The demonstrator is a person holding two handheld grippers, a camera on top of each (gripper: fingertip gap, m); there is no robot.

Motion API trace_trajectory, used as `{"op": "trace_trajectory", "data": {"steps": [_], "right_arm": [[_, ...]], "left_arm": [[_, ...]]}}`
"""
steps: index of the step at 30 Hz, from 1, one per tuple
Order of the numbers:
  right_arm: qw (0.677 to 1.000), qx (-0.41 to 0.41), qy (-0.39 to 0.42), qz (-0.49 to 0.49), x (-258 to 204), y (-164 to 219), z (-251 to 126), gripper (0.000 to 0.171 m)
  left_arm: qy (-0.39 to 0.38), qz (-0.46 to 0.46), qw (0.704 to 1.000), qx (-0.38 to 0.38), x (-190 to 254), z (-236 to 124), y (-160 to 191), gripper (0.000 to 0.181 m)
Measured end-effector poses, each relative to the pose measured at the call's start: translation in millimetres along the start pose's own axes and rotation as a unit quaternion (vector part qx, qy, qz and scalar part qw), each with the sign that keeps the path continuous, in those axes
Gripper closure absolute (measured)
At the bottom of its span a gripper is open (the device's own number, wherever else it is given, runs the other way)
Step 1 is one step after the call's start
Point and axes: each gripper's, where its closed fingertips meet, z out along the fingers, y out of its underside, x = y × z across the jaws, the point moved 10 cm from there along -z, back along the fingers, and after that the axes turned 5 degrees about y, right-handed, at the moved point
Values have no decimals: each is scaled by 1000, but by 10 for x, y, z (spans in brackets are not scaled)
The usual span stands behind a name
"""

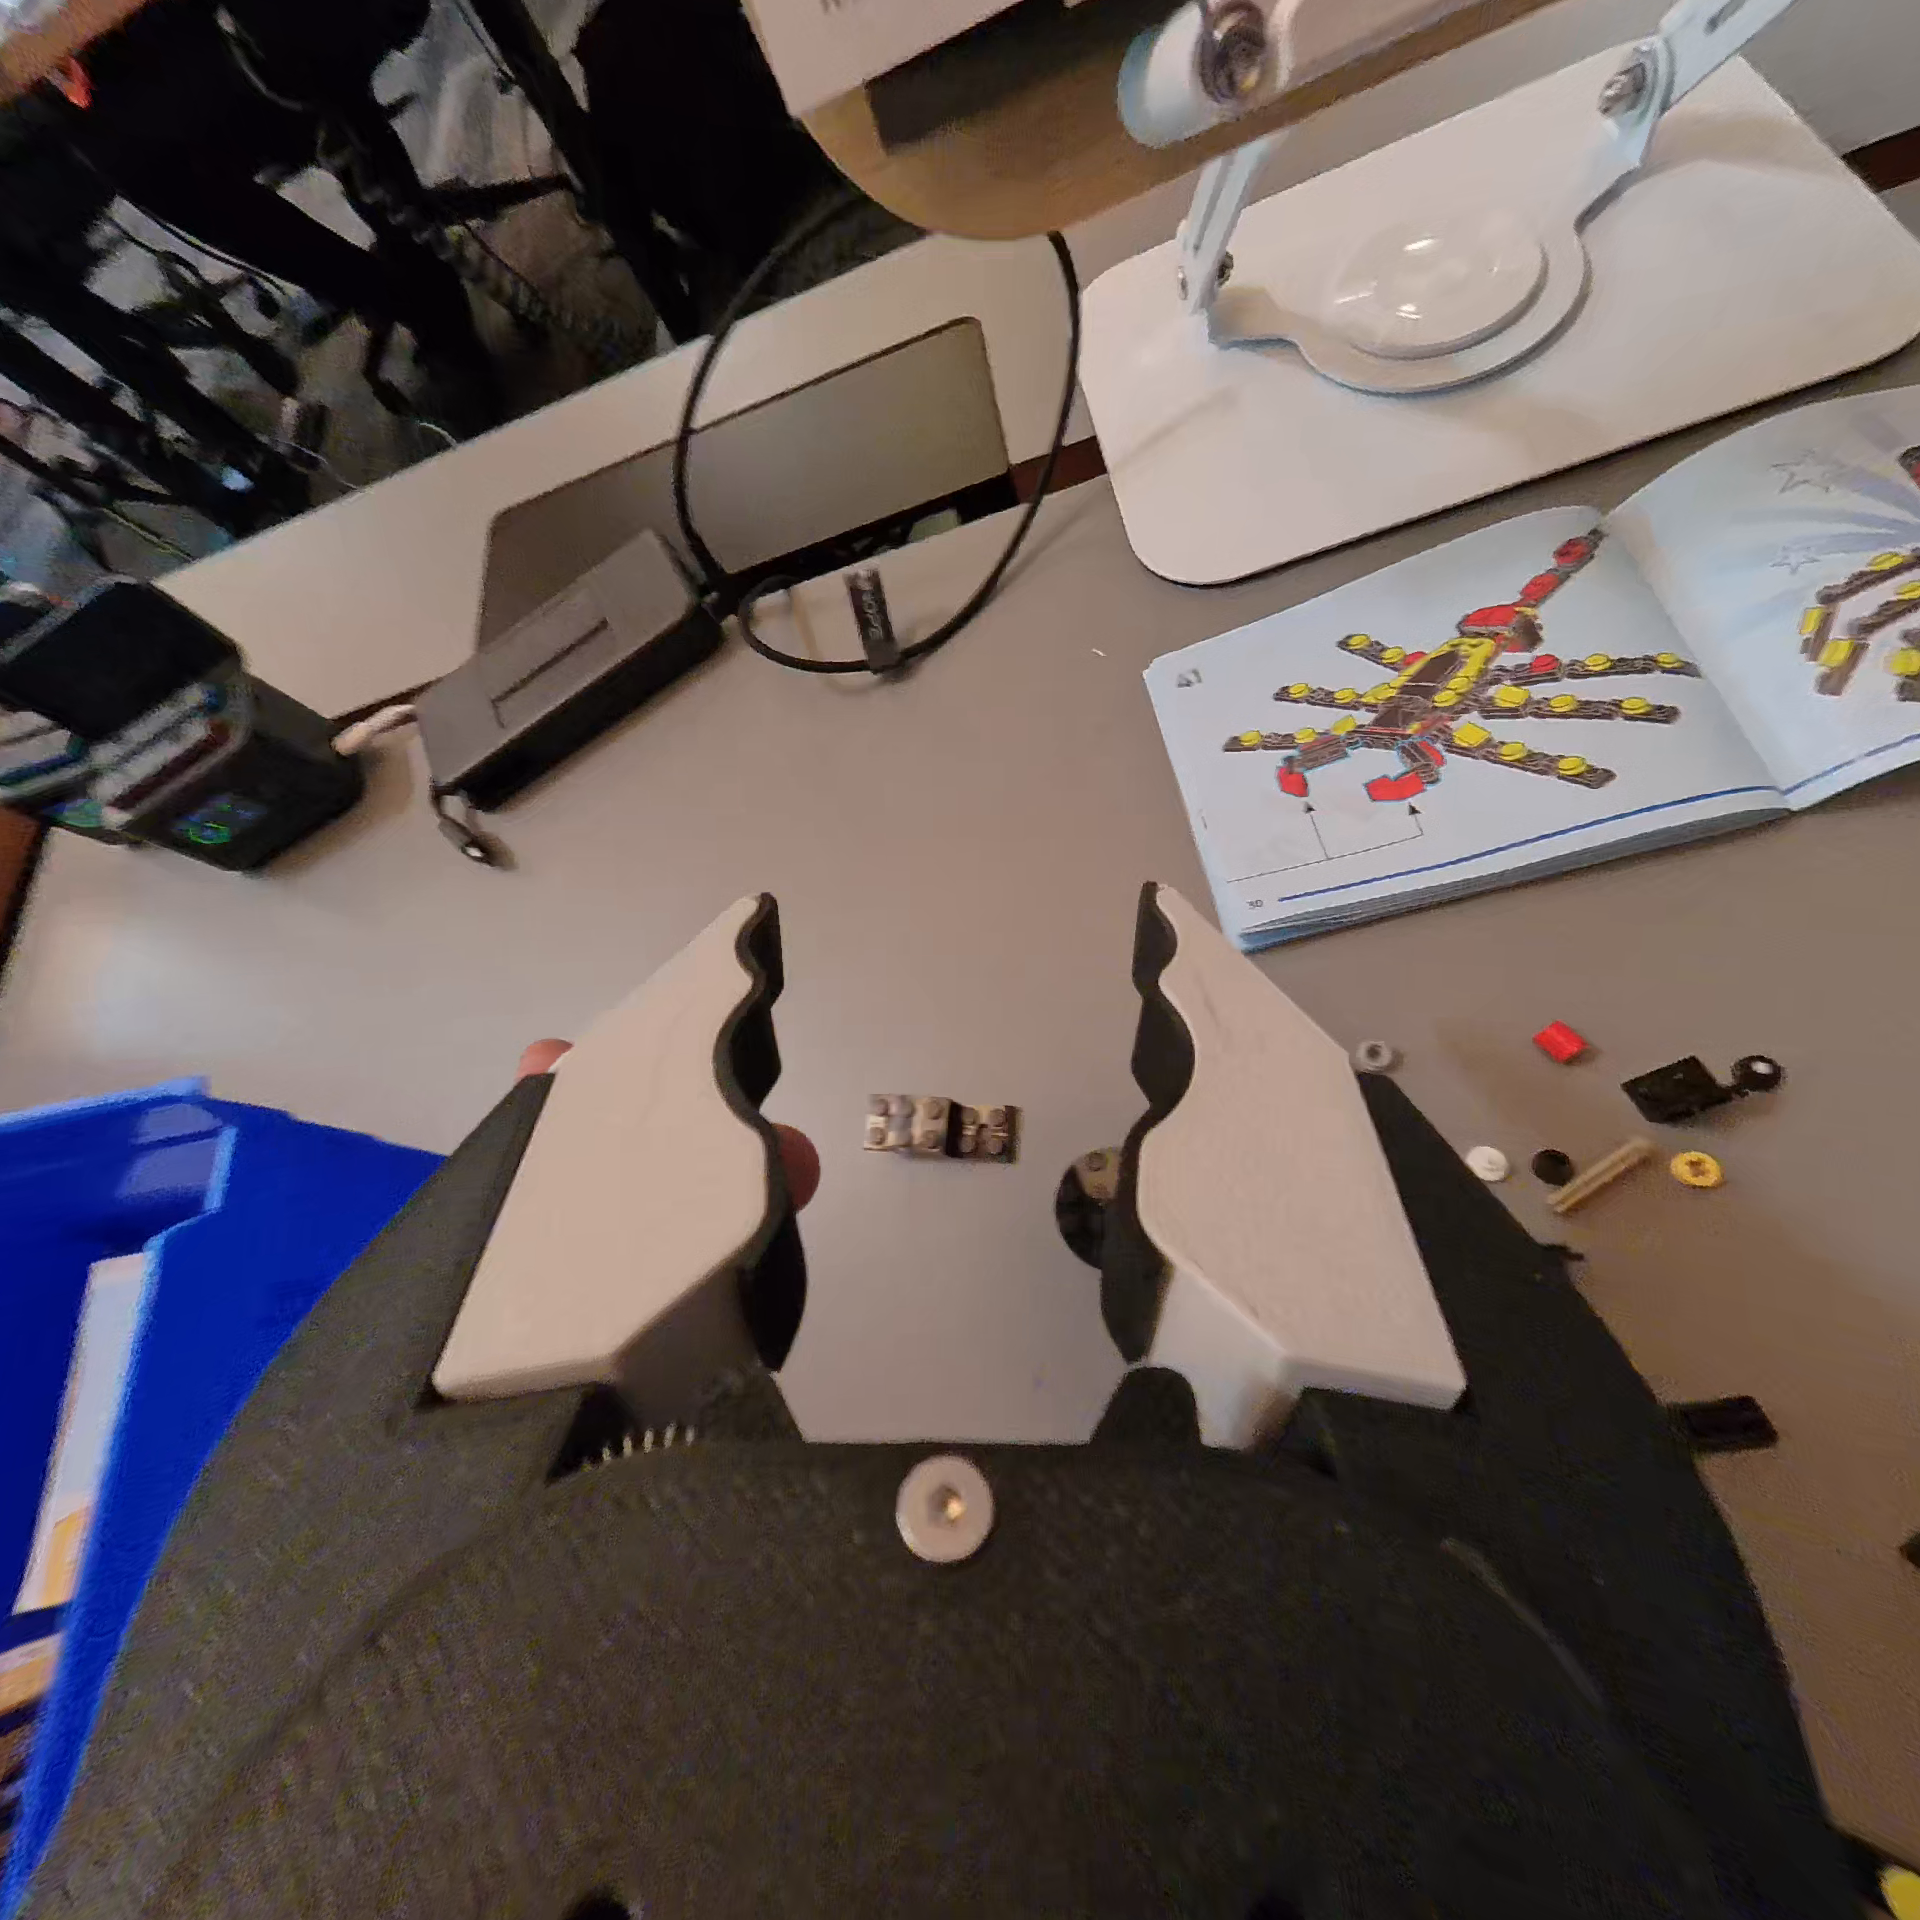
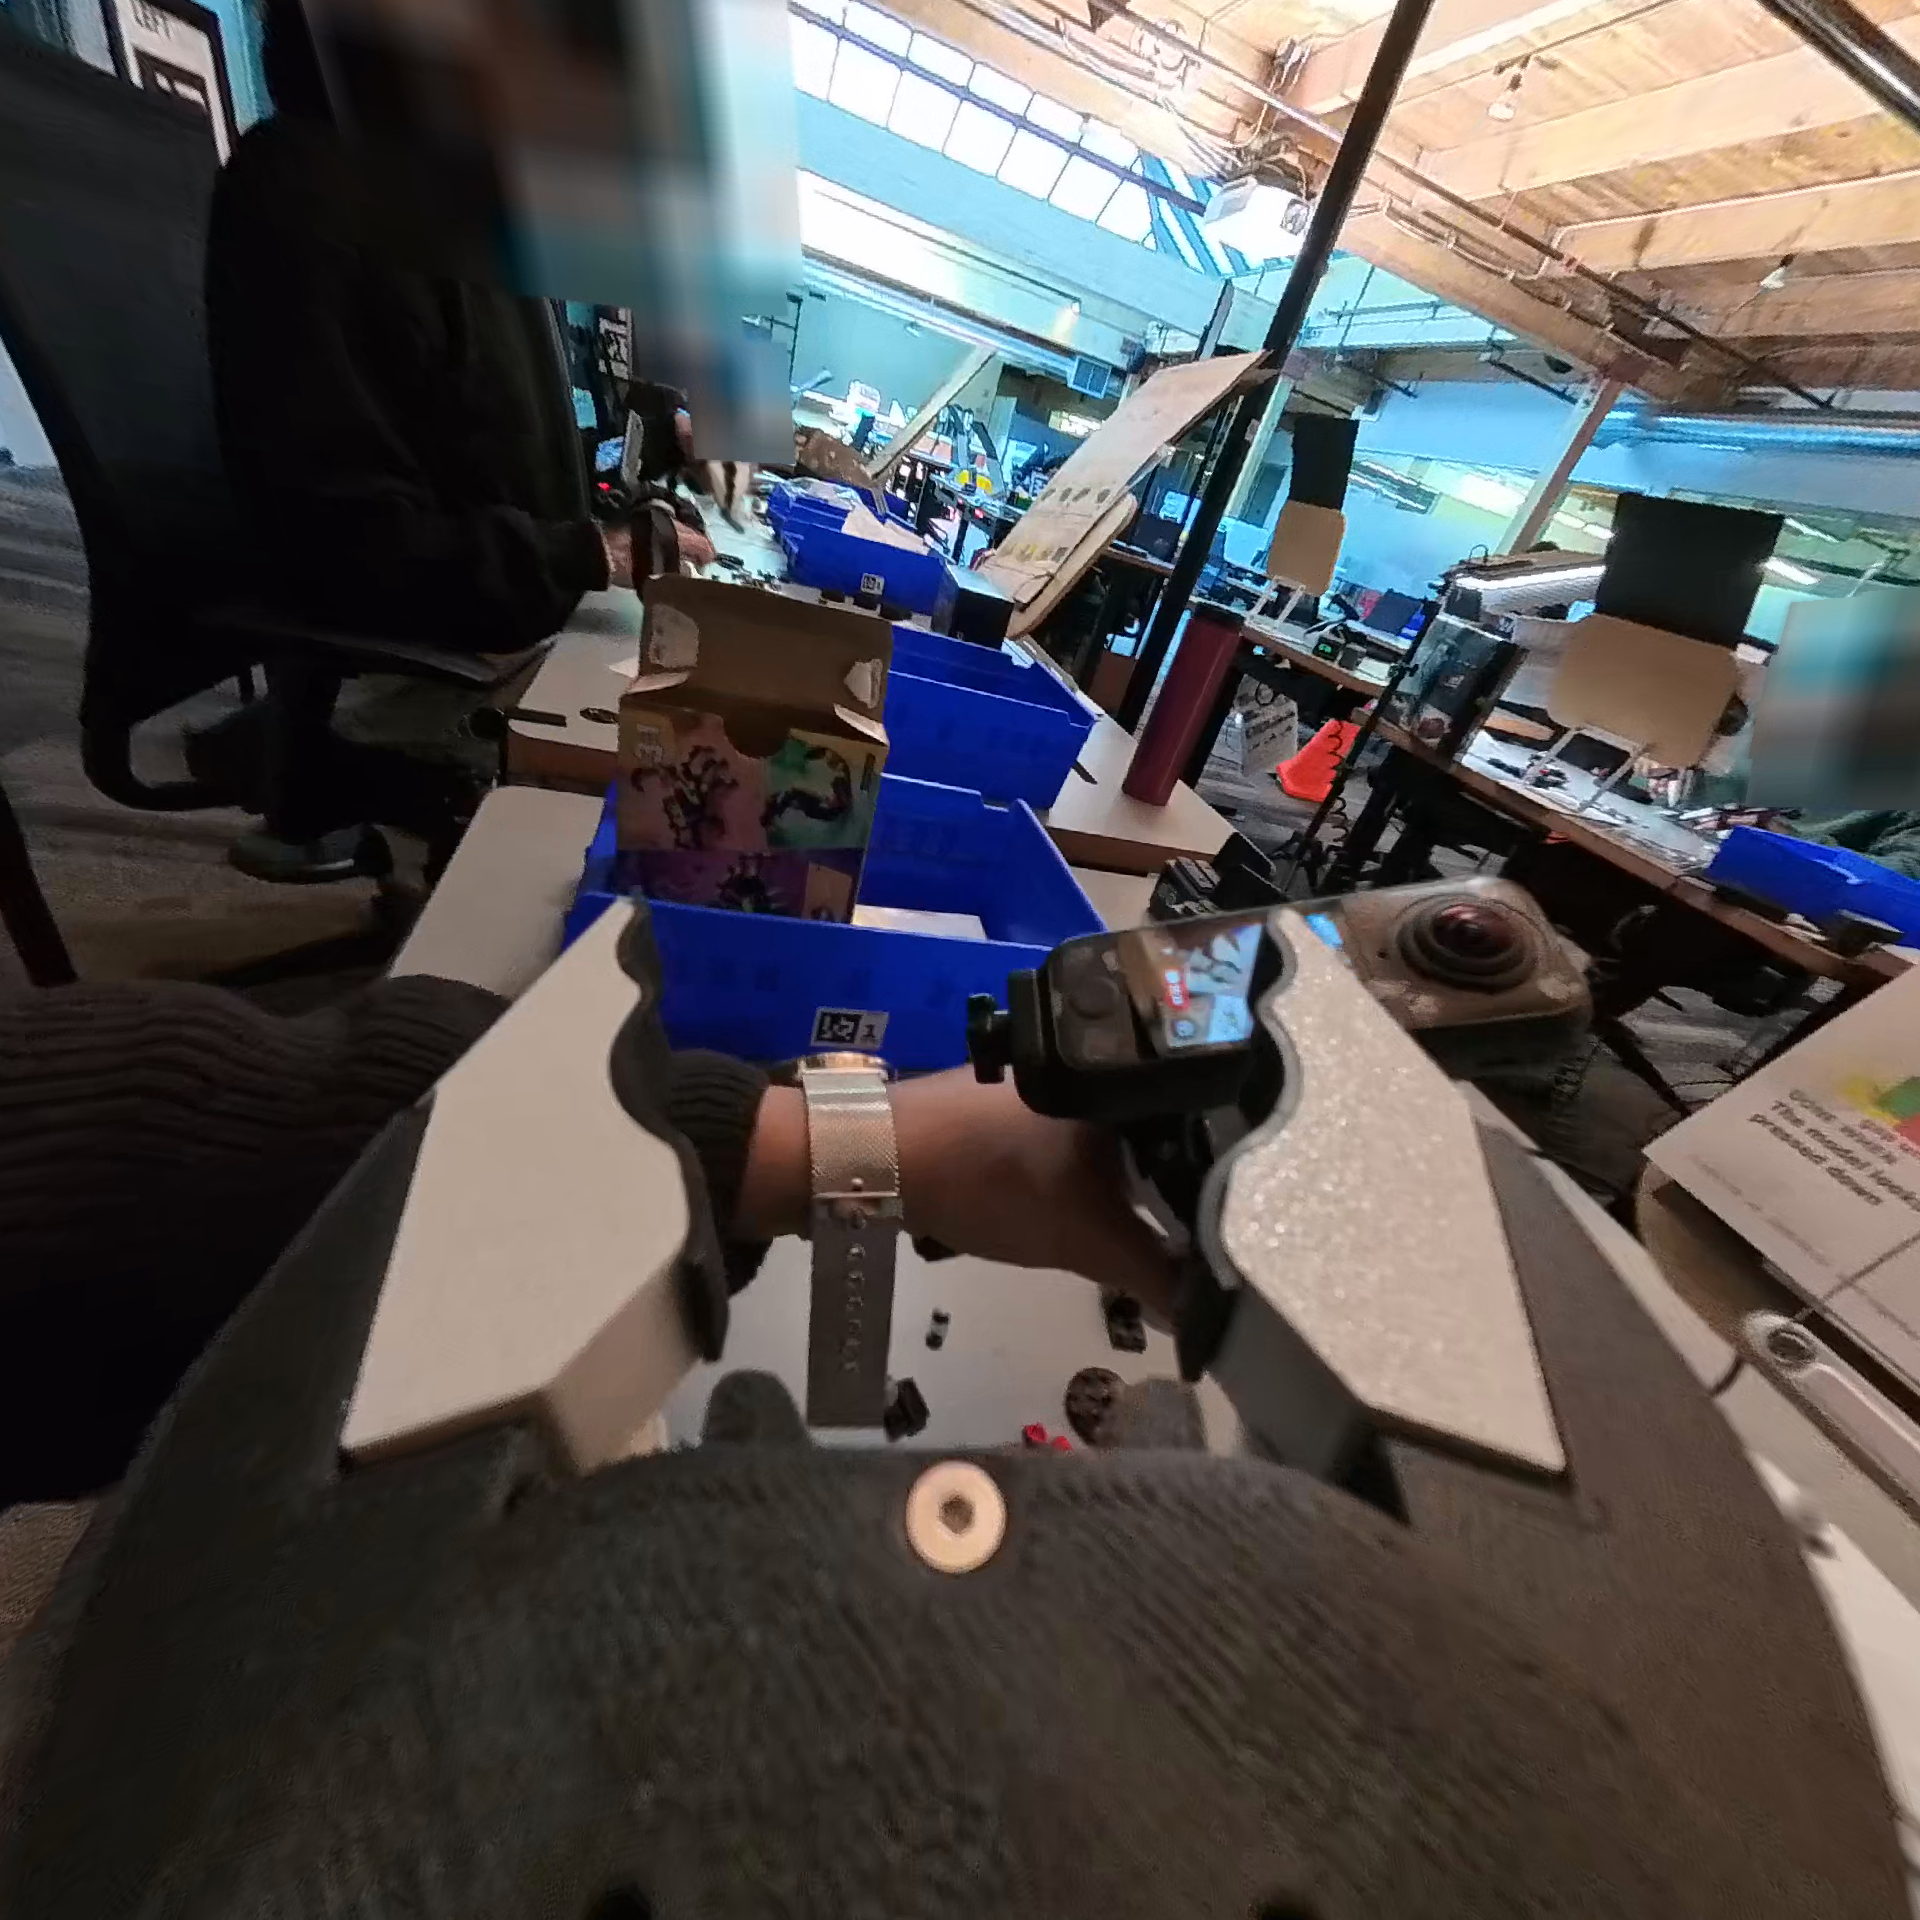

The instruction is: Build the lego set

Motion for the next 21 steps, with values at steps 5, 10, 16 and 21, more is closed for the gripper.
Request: {"op": "trace_trajectory", "data": {"steps": [5, 10, 16, 21], "right_arm": [[998, -52, 21, -7, 97, 75, -8, 61], [997, -41, 8, 62, 159, 88, -58, 88], [998, -42, 1, 36, 55, 155, -58, 96], [996, -78, -42, 4, -274, 204, 10, 120]], "left_arm": [[18, -14, 1000, 1, 116, 85, 71, 124], [38, -84, 995, 43, 203, 83, 137, 139], [-14, -253, 963, 96, -134, -223, 720, 181], [-48, -242, 960, 129, -327, -420, 935, 181]]}}
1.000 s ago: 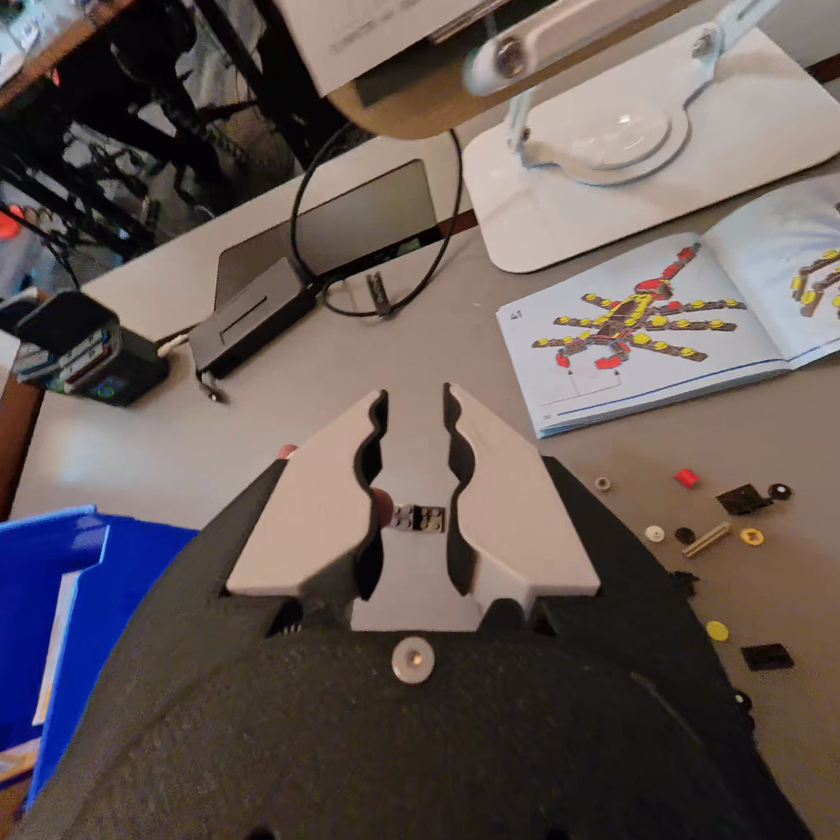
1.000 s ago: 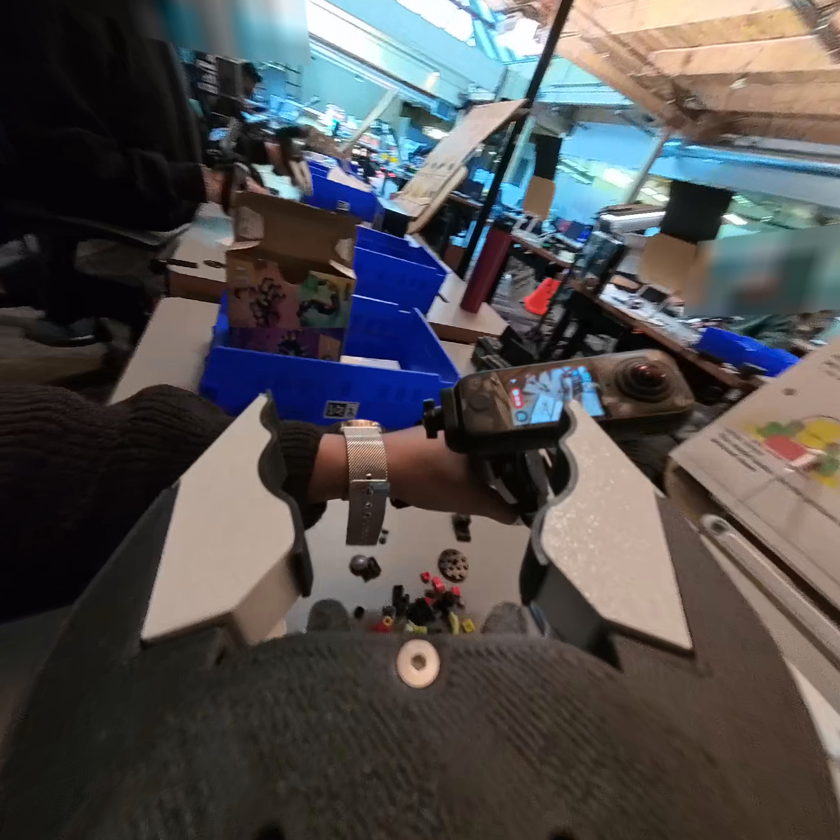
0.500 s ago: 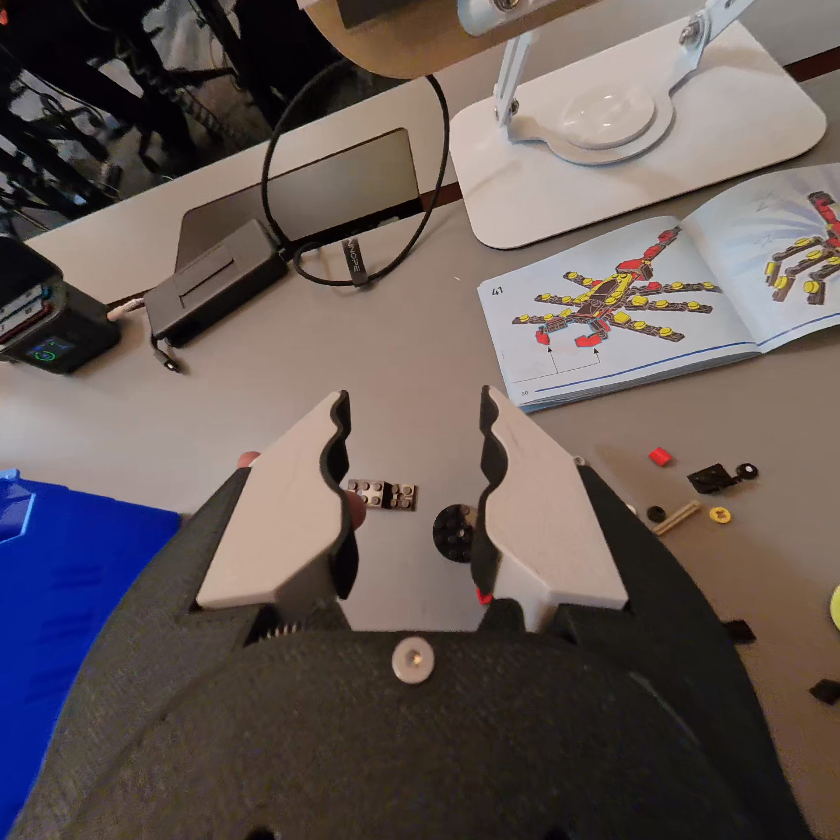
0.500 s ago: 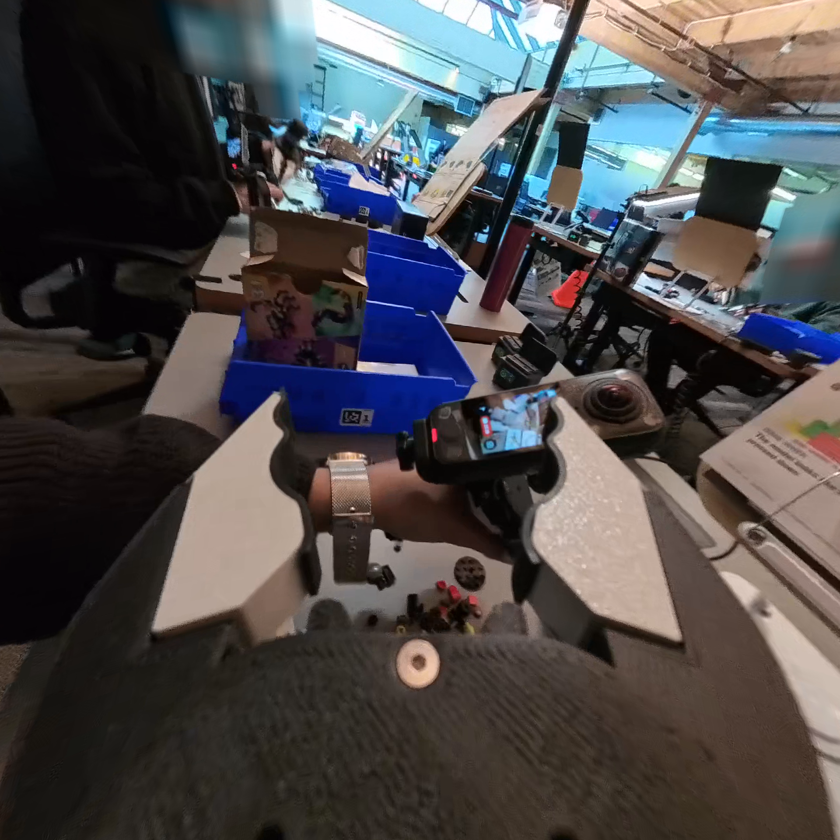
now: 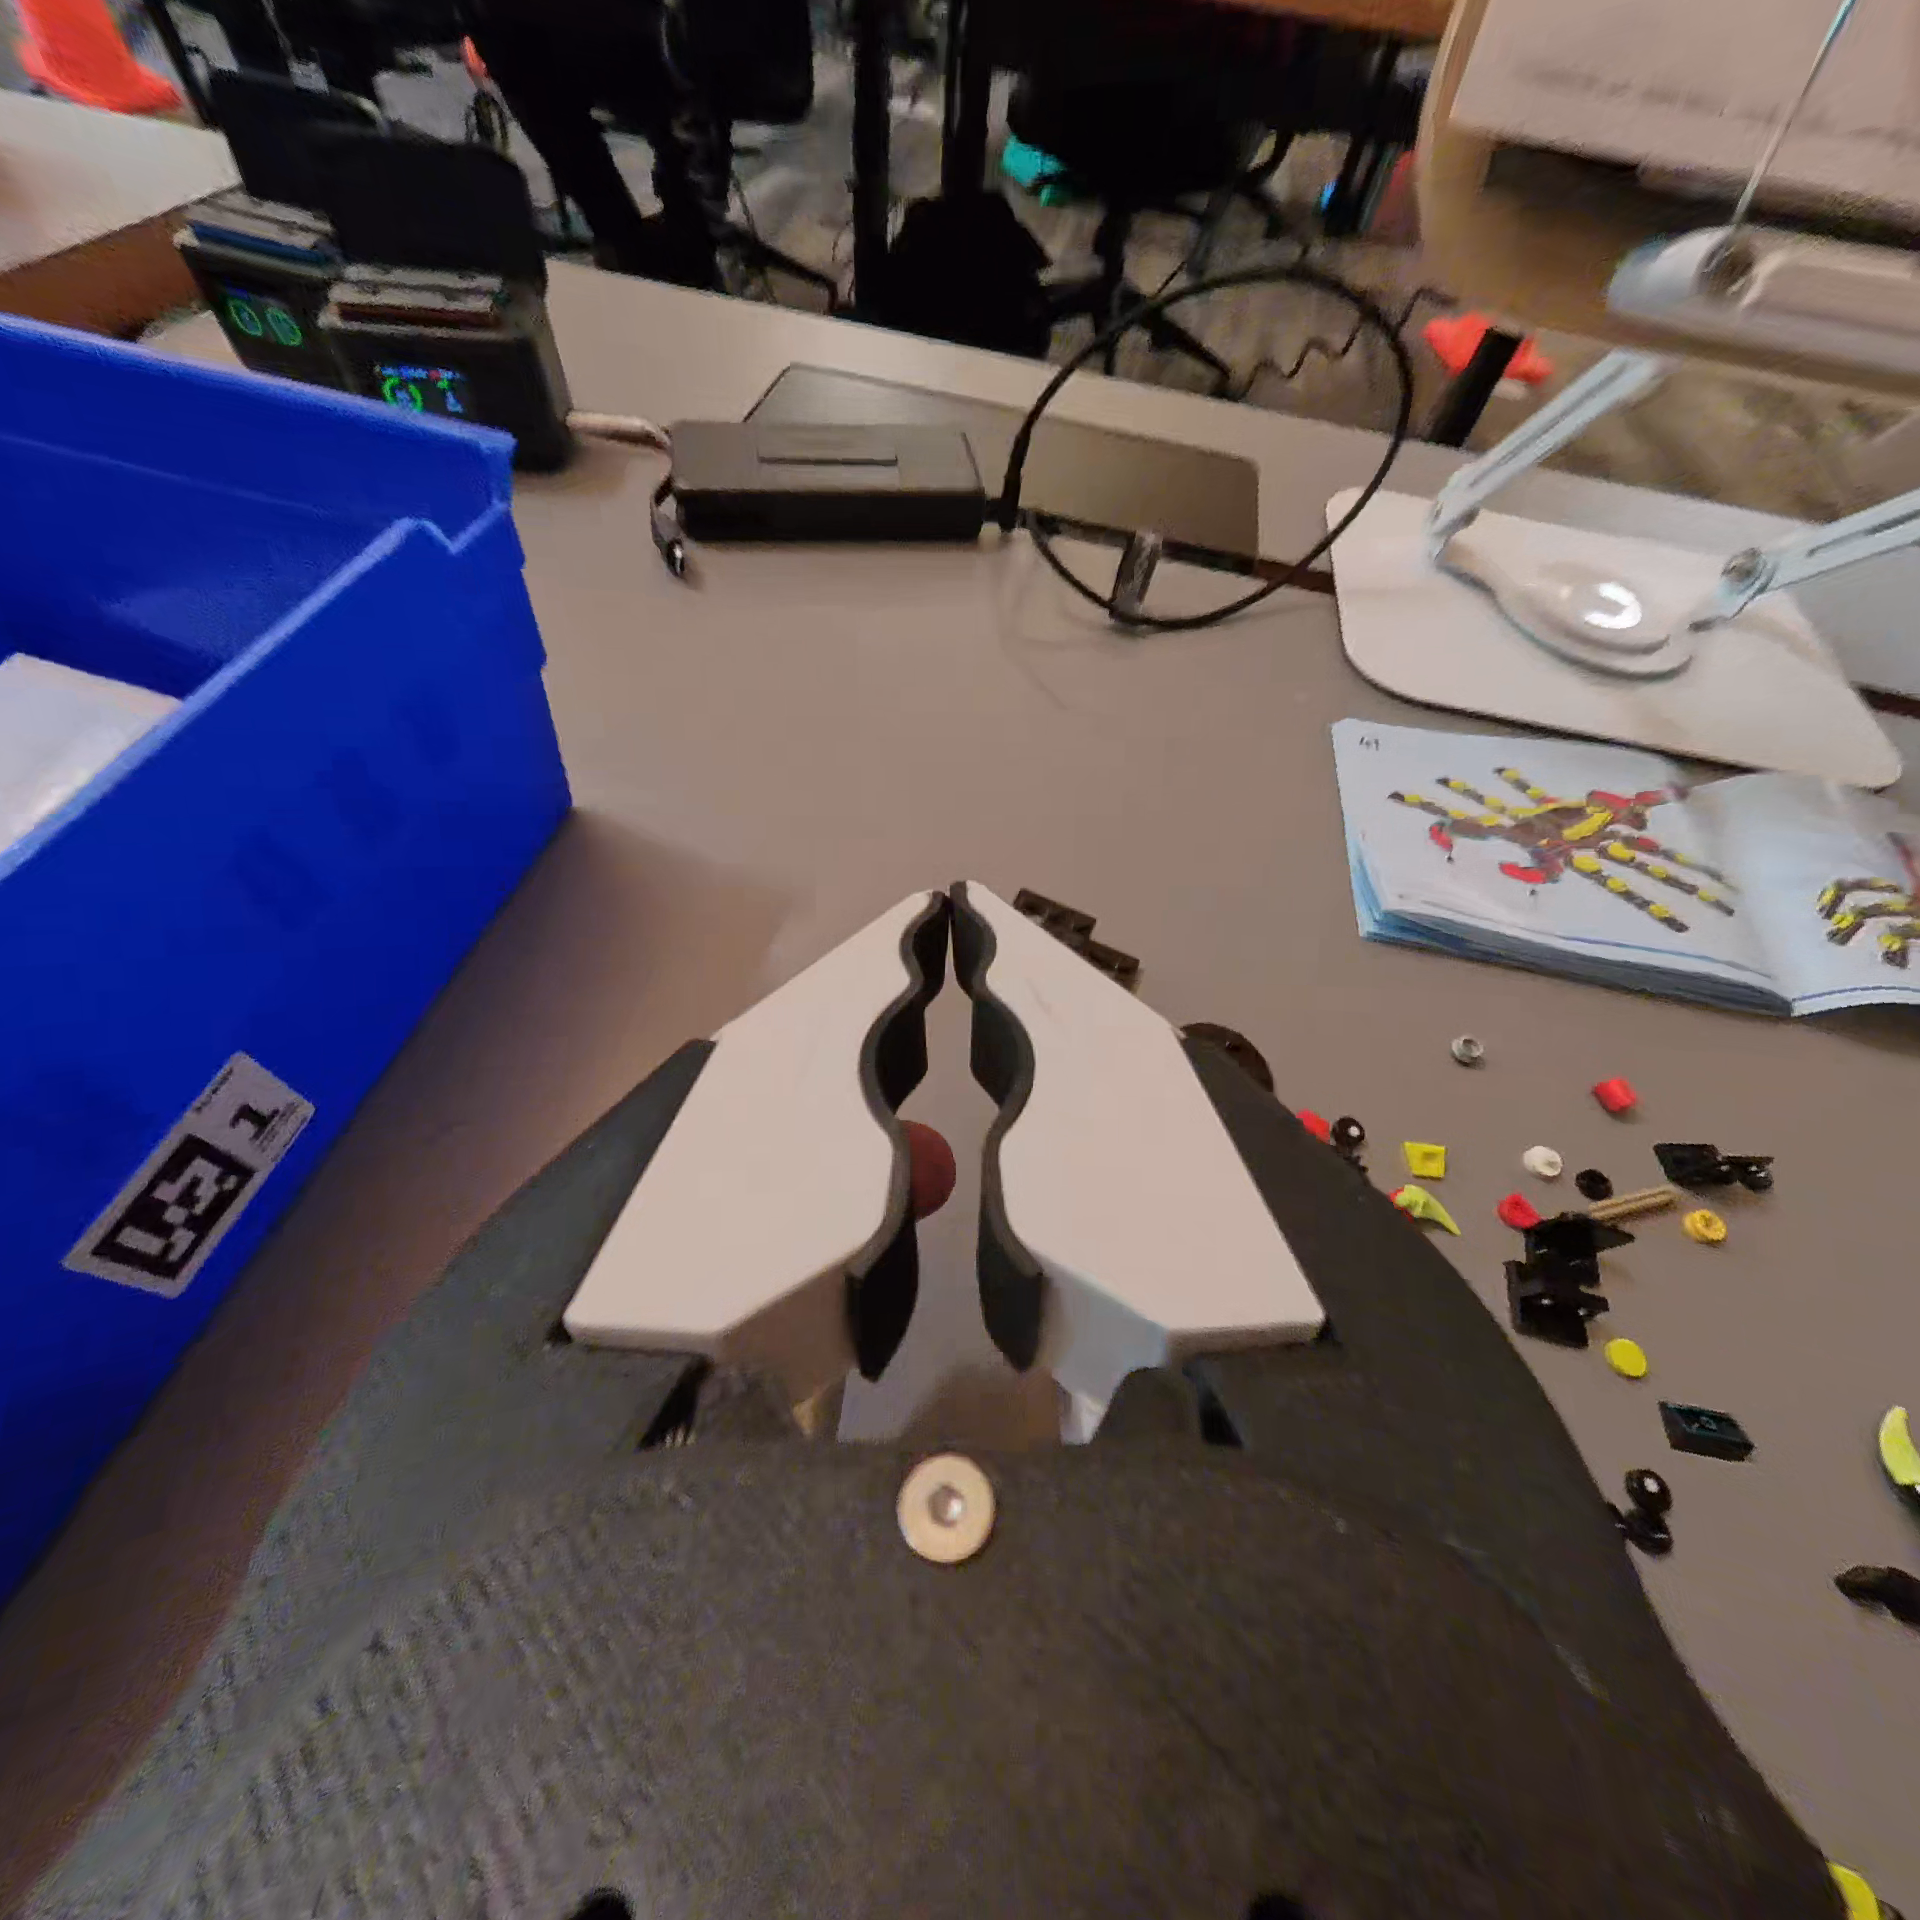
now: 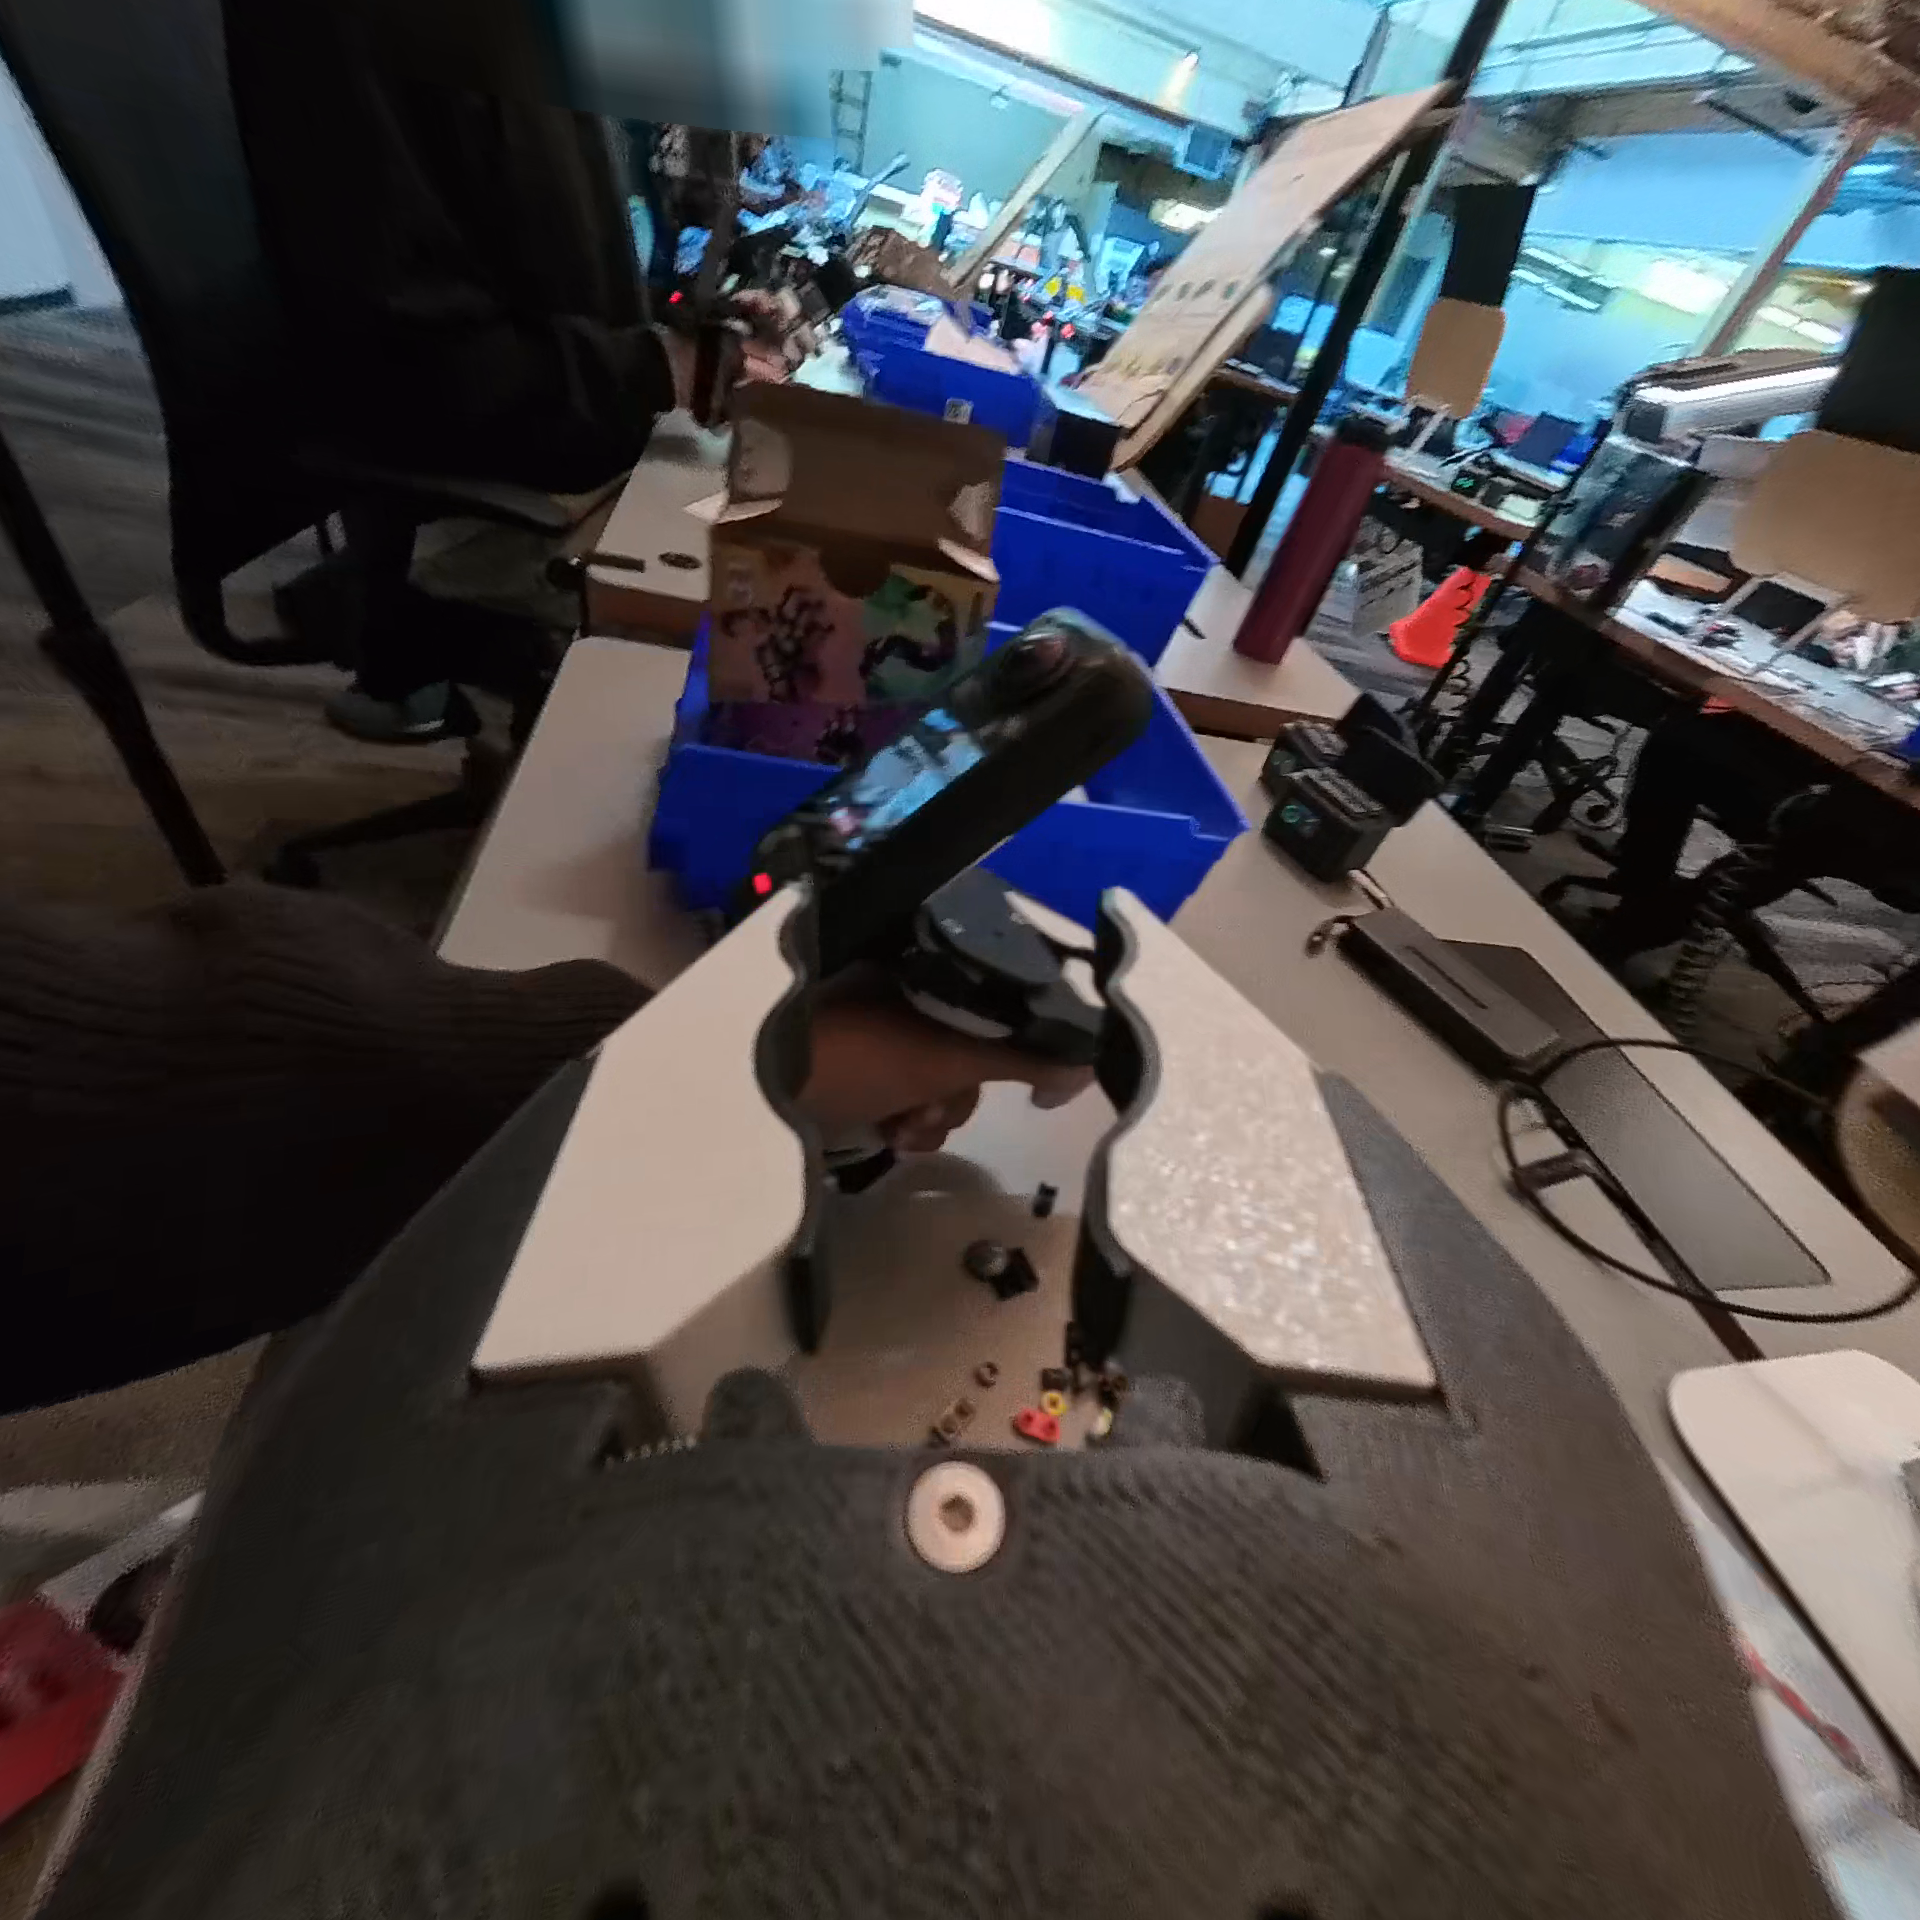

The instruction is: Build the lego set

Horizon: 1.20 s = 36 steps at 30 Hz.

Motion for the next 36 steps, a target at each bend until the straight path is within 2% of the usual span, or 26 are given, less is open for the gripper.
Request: {"op": "trace_trajectory", "data": {"steps": [3, 10, 14, 17, 18, 27, 32, 36], "right_arm": [[999, -15, -35, -33, -268, -27, 41, 122], [987, -45, -20, -155, -544, 1, 76, 116], [991, -27, -44, -122, -487, -41, 18, 115], [994, -1, -75, -85, -470, -102, -38, 112], [994, 5, -80, -79, -472, -111, -48, 110], [990, -7, -119, -72, -652, -36, 88, 82], [986, 36, -156, -42, -725, -138, 99, 93], [986, 31, -154, -53, -726, -132, 87, 91]], "left_arm": [[23, 5, 1000, 3, 0, 9, 10, 181], [12, 122, 992, -12, 212, 45, 69, 178], [13, 170, 985, -30, 330, 27, 138, 171], [42, 189, 976, -96, 337, 5, 285, 145], [47, 186, 976, -102, 318, -23, 320, 143], [8, 187, 977, -101, -67, -441, 461, 139], [-8, 165, 982, -96, -231, -547, 455, 139], [-7, 143, 984, -108, -252, -501, 450, 134]]}}
